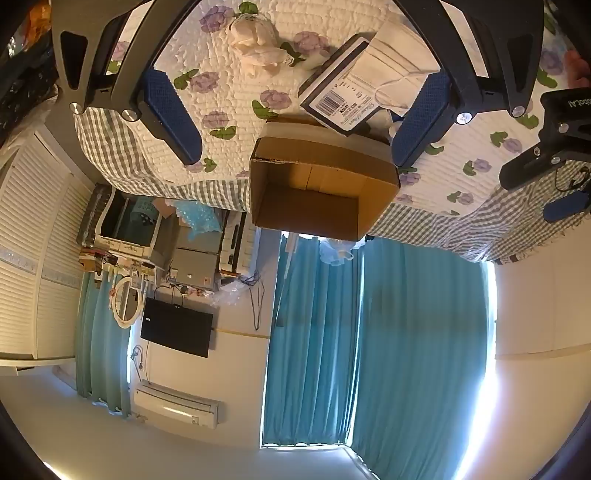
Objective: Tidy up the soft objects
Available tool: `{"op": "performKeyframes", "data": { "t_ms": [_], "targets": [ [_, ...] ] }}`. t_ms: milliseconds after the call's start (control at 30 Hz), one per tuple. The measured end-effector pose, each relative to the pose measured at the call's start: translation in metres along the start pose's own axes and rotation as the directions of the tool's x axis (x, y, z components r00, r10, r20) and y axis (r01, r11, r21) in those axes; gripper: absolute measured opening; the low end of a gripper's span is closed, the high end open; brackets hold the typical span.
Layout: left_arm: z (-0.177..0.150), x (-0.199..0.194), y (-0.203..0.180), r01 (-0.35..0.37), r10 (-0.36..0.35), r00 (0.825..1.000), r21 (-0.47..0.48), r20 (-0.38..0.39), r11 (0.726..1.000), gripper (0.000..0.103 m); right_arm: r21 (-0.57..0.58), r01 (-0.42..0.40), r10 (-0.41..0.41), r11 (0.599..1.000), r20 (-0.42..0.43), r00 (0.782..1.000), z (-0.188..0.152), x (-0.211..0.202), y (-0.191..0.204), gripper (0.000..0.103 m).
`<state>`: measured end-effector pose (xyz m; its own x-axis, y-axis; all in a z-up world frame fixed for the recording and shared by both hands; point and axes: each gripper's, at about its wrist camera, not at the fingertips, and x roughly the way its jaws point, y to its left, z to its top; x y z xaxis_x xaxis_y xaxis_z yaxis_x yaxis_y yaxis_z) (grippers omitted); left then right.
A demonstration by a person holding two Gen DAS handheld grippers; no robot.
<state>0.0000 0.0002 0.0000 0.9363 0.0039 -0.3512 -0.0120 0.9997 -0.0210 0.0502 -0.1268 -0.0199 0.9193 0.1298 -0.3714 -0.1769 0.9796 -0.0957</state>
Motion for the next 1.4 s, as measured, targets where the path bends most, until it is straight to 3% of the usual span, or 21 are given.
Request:
{"op": "performKeyframes", "data": {
  "t_ms": [133, 300, 1400],
  "targets": [
    [0.002, -0.007, 0.0, -0.013, 0.013, 1.0, -0.003, 0.011, 1.0, 0.103, -0.003, 0.004, -0.004, 1.0, -0.005, 1.0, 0.001, 0.002, 0.0, 0.103],
    [0.01, -0.005, 0.014, -0.005, 0.004, 1.0, -0.048, -0.03, 0.999, 0.103, 0.004, -0.004, 0.004, 1.0, -0.007, 1.0, 0.0, 0.001, 0.002, 0.103],
    [0.003, -0.003, 0.009, -0.023, 0.022, 1.0, -0.037, -0.02, 0.999, 0.103, 0.023, -0.024, 0.025, 0.999, -0.049, 0.999, -0.003, 0.007, 0.001, 0.103]
  ]
}}
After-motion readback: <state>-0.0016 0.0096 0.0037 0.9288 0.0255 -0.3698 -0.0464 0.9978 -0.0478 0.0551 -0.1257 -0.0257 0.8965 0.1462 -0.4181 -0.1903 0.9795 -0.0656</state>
